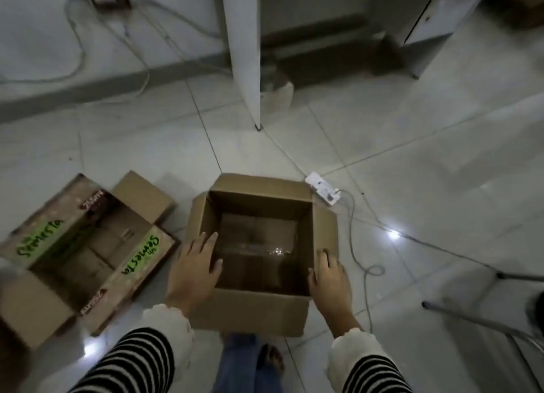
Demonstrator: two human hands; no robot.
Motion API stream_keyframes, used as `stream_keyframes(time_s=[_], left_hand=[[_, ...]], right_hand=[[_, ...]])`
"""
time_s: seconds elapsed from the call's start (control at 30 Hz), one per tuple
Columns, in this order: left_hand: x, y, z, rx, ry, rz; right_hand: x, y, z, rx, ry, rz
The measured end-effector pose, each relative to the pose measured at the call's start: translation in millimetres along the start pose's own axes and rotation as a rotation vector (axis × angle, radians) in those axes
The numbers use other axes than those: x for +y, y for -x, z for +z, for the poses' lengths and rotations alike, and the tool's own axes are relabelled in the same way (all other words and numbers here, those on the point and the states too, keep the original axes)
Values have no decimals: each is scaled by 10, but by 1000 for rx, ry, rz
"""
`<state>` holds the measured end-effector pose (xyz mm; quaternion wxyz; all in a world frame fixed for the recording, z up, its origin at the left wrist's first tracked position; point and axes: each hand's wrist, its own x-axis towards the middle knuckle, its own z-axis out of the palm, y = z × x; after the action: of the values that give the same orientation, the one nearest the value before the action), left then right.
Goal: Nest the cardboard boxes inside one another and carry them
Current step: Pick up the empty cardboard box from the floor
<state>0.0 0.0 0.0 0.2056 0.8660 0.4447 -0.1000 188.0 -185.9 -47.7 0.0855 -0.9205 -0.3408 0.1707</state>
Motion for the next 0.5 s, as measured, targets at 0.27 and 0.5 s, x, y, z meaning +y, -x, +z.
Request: stream_keyframes(time_s=[0.27,0.5], left_hand=[[-490,-1011,1324,-63,32,-228],[-964,-1414,1925,-17,44,-350]], right_hand=[[560,-765,1390,-63,42,124],[670,-942,1944,-91,-27,265]])
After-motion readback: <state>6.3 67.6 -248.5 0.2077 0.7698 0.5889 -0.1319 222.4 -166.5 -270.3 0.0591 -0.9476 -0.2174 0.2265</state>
